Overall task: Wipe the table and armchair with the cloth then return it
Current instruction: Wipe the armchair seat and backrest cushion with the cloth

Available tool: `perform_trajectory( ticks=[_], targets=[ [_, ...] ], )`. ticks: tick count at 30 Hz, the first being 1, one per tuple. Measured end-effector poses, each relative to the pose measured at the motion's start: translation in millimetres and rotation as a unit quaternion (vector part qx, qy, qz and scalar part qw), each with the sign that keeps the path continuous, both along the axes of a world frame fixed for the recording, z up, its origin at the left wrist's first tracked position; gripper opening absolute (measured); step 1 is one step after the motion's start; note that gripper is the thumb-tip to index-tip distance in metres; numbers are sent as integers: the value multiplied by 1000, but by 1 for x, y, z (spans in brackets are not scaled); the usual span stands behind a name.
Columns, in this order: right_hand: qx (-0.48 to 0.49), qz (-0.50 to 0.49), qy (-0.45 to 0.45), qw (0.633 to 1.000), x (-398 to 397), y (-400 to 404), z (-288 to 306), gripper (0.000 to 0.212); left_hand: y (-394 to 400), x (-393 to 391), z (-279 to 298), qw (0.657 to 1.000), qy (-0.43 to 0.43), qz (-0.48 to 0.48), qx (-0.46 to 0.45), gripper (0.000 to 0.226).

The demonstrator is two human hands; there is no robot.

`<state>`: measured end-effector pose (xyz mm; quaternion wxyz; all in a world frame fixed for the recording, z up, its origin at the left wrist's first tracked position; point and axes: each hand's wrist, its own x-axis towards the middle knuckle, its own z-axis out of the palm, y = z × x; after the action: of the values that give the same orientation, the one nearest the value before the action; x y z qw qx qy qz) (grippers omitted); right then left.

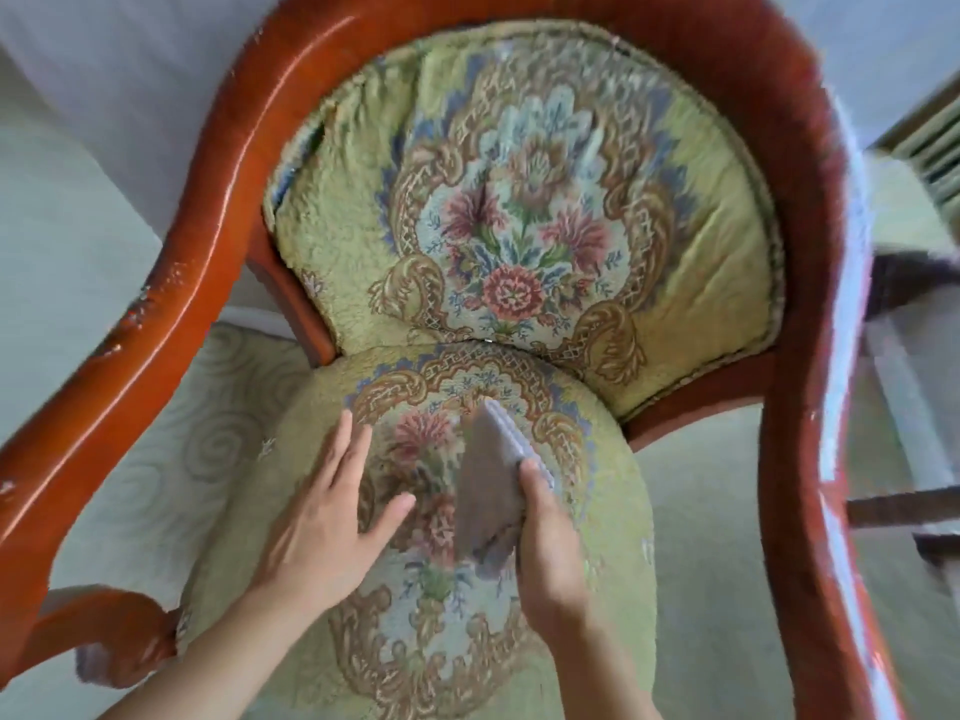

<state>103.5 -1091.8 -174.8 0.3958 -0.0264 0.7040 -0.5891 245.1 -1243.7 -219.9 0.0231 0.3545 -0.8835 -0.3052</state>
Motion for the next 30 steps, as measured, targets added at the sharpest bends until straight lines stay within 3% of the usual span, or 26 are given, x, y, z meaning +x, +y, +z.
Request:
perform_trajectory(
  ticks=[3, 6, 13, 17, 20, 24, 27, 30],
  targets=[
    [-3, -56, -2, 998, -44, 20, 55, 33, -4, -28, 54, 1000, 23, -13, -11, 94],
    [66, -52, 80, 993, -82, 41, 115, 37, -10, -53, 110, 998, 32, -49, -21, 99],
    [84, -154, 109, 978, -124, 52, 209, 40, -34, -104, 197, 994, -11, -80, -78, 110],
    [62, -209, 126, 968, -136, 31, 235, 42, -55, -130, 210, 984, -65, -142, -81, 114],
    [51, -233, 153, 959, -142, 18, 242, 34, -74, -152, 209, 984, -83, -143, -69, 113],
    [91, -261, 182, 944, -155, -10, 240, 43, -100, -174, 201, 984, -83, -142, -75, 112],
    [135, -332, 214, 909, -165, -45, 235, 64, -129, -191, 195, 980, -87, -138, -113, 121],
    [149, -392, 241, 876, -174, -81, 223, 61, -151, -205, 190, 978, -91, -134, -133, 136]
  ],
)
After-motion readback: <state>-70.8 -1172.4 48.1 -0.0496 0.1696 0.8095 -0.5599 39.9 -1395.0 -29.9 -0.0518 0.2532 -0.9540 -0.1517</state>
